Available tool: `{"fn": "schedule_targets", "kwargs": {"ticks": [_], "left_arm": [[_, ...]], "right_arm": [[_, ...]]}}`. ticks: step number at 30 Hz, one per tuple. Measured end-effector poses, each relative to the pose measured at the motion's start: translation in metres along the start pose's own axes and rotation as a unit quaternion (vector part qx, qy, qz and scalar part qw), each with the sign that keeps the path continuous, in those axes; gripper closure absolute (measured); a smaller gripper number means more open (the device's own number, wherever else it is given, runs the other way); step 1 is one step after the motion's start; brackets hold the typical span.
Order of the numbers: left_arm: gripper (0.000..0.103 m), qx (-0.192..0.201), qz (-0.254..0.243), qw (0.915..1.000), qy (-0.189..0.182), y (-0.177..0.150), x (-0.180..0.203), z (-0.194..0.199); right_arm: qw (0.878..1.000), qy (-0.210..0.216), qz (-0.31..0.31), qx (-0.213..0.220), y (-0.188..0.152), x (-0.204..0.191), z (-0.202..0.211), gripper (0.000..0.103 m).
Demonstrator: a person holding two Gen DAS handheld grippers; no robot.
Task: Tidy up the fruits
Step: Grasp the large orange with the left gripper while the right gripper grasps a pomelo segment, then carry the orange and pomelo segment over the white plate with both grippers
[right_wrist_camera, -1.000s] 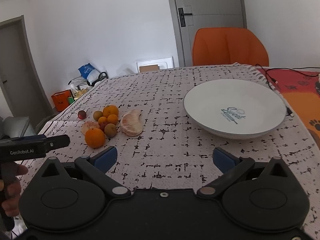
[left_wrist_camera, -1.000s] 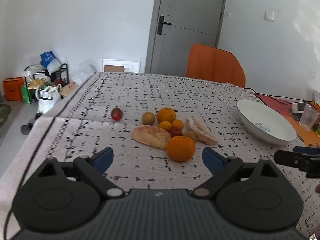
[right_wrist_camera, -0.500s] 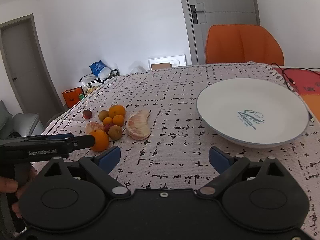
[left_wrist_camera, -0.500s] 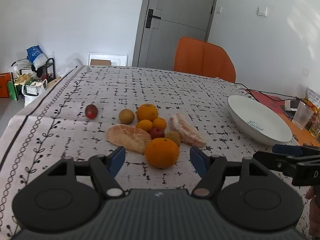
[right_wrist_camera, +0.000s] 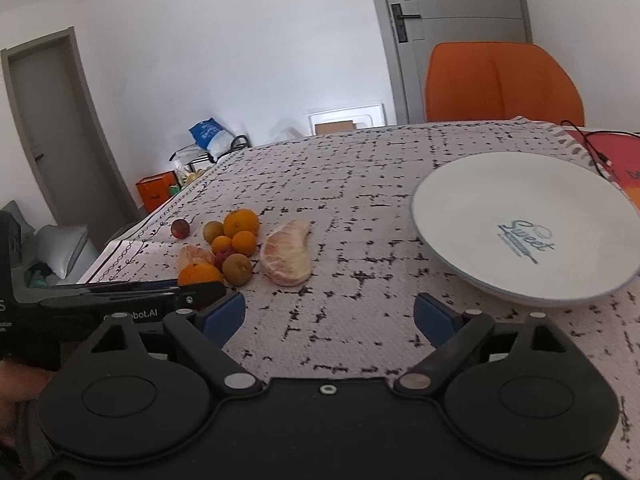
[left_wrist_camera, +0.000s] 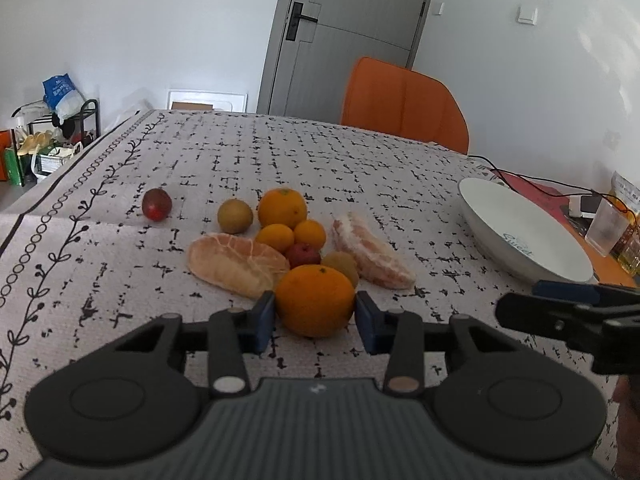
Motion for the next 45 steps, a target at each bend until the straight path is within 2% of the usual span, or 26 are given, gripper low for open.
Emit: {"fn": "schedule_targets", "kwargs": {"ticks": [14, 19, 23, 33, 39, 45], "left_arm": [[0.062, 0.051, -0.003, 0.9983, 0.029, 0.023, -0.015, 0.028], [0.062, 0.054, 0.0, 0.9978, 0.038, 0.026, -0.024, 0.032], [0.062, 0.055, 0.006, 0.9974, 0.046, 0.025, -0.032, 0.034], [0.062, 0.057, 0.011, 0.9967, 0.057, 0.024, -0.042, 0.041], [0.062, 0.061, 0.016, 0.9961, 0.061, 0.023, -0.046, 0.044], [0.062, 0.062, 0.021, 0.9958, 0.064, 0.023, -0.05, 0.046]], "right_arm": [[1.0, 0.022, 0.014, -0.006, 0.014, -0.02, -0.026, 0.012], [0.999, 0.027, 0.022, -0.008, 0.017, -0.028, -0.033, 0.017], [0.999, 0.029, 0.026, -0.017, 0.019, -0.031, -0.042, 0.029], [0.998, 0.037, 0.019, -0.038, 0.025, -0.032, -0.066, 0.046], [0.998, 0.045, 0.026, -0.044, 0.032, -0.041, -0.079, 0.048], [0.997, 0.025, 0.06, -0.042, 0.032, -0.05, -0.088, 0.049]]}}
Point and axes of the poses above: each gripper's, at about its wrist camera, not at the fingertips, and z roughly against the way its jaws point, x to its right, y to its top, the point moved 4 cm from there along -z, roughly the way its jaws point, and after that the axes turned 11 degrees about -y, right-handed, at the moved point
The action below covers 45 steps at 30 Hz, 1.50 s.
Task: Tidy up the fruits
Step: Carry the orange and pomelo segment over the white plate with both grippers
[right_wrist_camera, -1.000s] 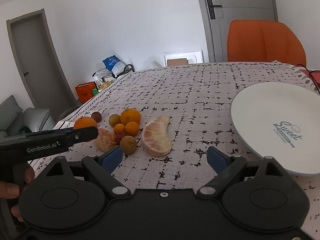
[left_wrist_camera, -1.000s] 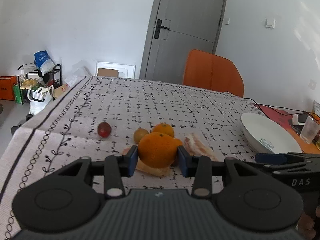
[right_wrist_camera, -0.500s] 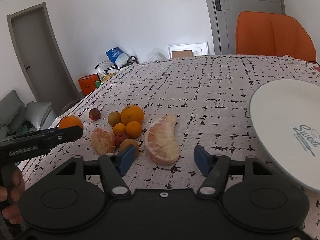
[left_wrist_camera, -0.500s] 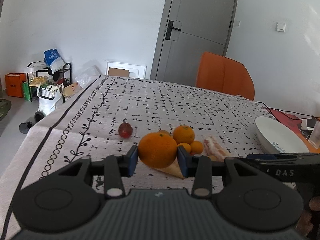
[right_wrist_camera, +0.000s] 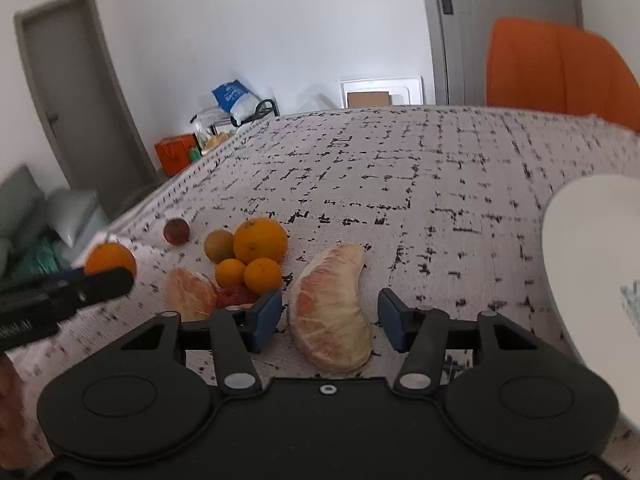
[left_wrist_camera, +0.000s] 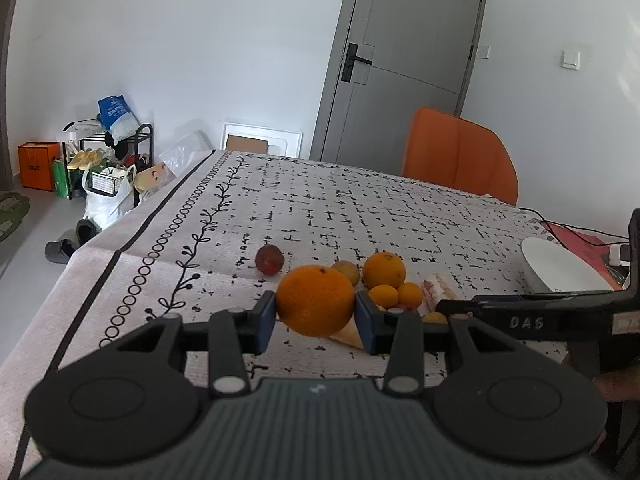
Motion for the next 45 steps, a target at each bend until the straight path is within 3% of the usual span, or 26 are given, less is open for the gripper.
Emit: {"fn": "schedule_targets", "kwargs": {"ticks": [2, 4, 6, 11, 24, 45], "left_arm": [[0.062, 0.001, 0.0, 1.0, 0.0, 0.001, 0.0, 0.0], [0.062, 0.002, 0.0, 1.0, 0.001, 0.002, 0.0, 0.0], [0.062, 0.004, -0.001, 1.0, -0.001, 0.003, 0.002, 0.001], [0.062, 0.013, -0.01, 0.9998, -0.007, 0.009, 0.01, 0.005], [0.062, 0.021, -0.029, 0.9989, -0.031, 0.019, 0.04, 0.002], [0.062, 0.009, -0.073, 0.9937, -0.084, 0.029, 0.106, -0.036]], "right_arm": [[1.0, -0.014, 0.024, 0.004, -0.001, -0.006, -0.001, 0.049], [0.999, -0.024, 0.041, 0.008, -0.001, -0.01, -0.001, 0.065], [0.999, -0.01, 0.036, 0.005, 0.0, -0.008, 0.002, 0.065], [1.0, 0.01, 0.02, 0.017, 0.0, -0.002, 0.016, 0.066], [0.998, 0.013, -0.027, 0.064, 0.01, 0.024, 0.056, 0.066], [0.988, -0.071, -0.094, 0.1, -0.002, 0.105, 0.094, 0.066]]}}
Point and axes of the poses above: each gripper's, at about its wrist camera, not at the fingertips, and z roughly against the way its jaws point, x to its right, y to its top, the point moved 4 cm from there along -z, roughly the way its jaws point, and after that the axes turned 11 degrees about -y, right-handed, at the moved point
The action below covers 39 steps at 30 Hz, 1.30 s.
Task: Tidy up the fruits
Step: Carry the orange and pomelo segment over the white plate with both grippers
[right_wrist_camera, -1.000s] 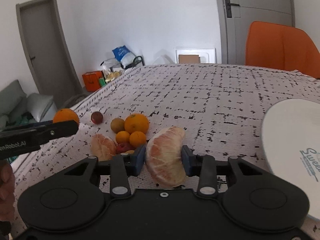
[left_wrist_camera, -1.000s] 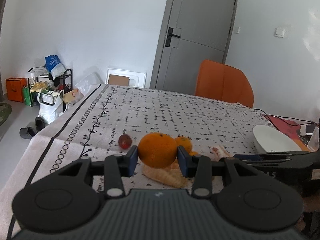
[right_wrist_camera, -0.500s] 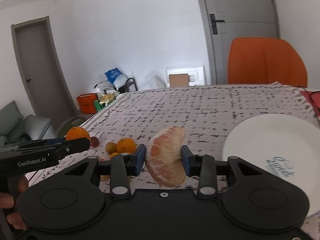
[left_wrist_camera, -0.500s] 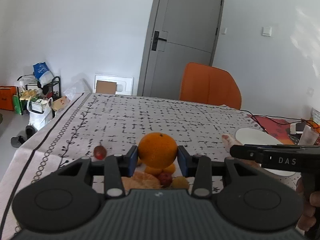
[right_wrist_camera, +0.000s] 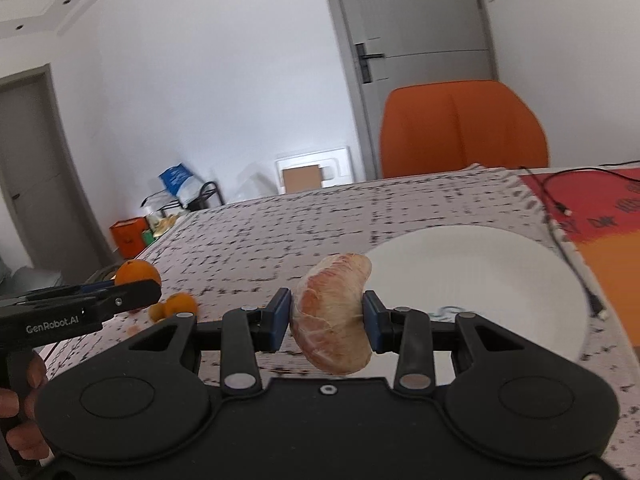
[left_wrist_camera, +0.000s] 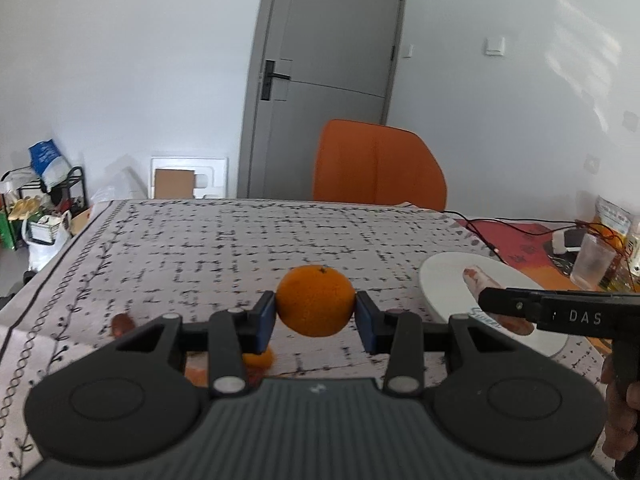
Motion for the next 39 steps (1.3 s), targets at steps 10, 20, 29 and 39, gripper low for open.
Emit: {"fn": "schedule_targets", "kwargs": {"ticks": [10, 20, 29, 39], "left_arm": [[0.062, -0.008, -0.016, 0.9996, -0.022, 0.004, 0.032, -0.023], [0.062, -0.012, -0.03, 0.9985, -0.044, 0.009, 0.058, -0.044], [0.062, -0.015, -0.038, 0.997, -0.065, 0.013, 0.077, -0.062], [0.062, -0.025, -0.029, 0.9961, -0.079, 0.011, 0.092, -0.084]], "right_arm": [[0.999, -0.037, -0.026, 0.011, -0.002, 0.044, 0.006, 0.066], [0.997, -0.072, -0.035, 0.013, -0.005, 0.075, 0.002, 0.066], [0.995, -0.095, -0.034, 0.018, -0.002, 0.091, 0.0, 0.066], [0.993, -0.101, -0.036, 0.044, 0.0, 0.102, 0.008, 0.054]]}}
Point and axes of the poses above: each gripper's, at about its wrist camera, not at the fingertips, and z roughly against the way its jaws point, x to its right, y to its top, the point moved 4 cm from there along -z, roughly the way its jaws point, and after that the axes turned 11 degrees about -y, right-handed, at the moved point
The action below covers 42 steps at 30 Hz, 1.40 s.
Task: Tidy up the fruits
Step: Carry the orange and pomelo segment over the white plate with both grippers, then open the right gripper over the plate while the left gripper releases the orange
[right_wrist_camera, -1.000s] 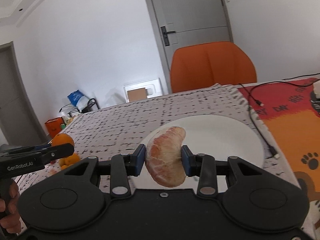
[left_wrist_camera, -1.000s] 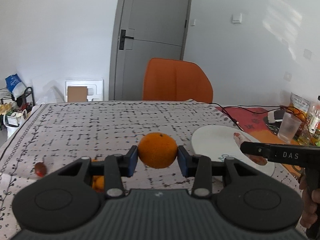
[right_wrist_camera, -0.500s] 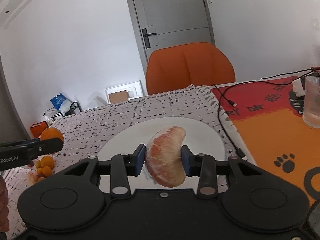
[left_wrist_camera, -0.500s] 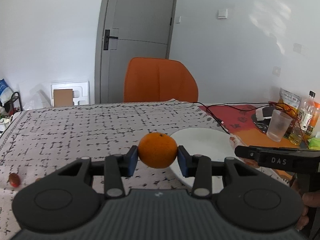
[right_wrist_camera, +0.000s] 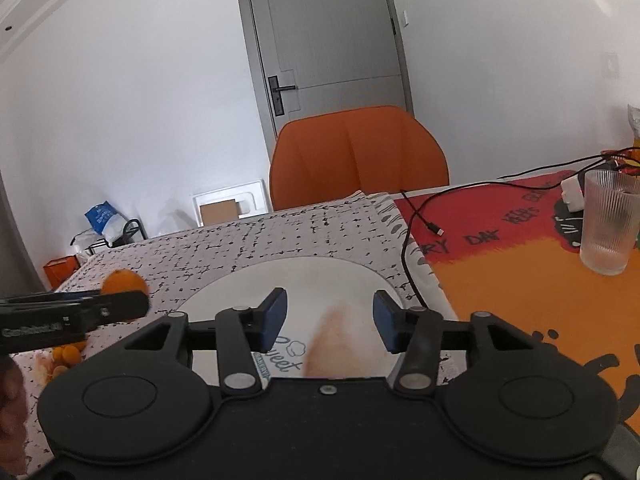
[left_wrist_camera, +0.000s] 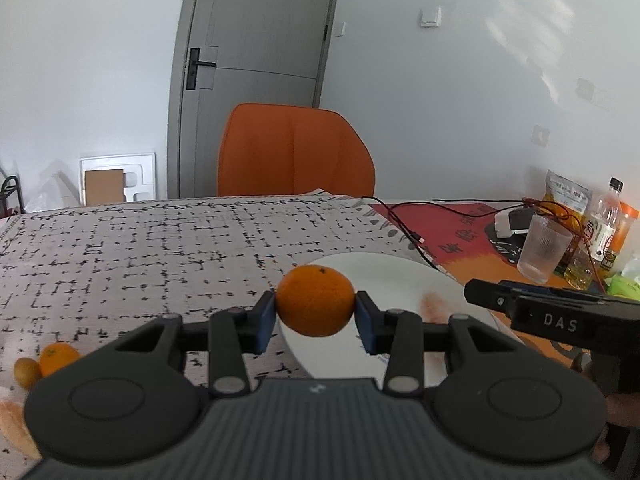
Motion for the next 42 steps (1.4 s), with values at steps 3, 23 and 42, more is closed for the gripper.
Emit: {"fn": "schedule_targets", "kwargs": {"ticks": [3, 23, 42], "left_arm": [[0.062, -0.004, 0.0, 1.0, -0.002, 0.0, 0.001, -0.005], [0.046, 0.011, -0.007, 0.9998, 0.012, 0.005, -0.009, 0.01], [0.006, 0.044, 0.014, 0.994, 0.099, -0.01, -0.071, 0.098]], "right_arm": [[1.0, 0.005, -0.005, -0.004, -0.001, 0.001, 0.004, 0.048], [0.999, 0.035, -0.017, -0.021, -0.015, -0.014, 0.018, 0.024], [0.997, 0.067, -0.008, -0.026, -0.019, -0.053, 0.028, 0.0]]}}
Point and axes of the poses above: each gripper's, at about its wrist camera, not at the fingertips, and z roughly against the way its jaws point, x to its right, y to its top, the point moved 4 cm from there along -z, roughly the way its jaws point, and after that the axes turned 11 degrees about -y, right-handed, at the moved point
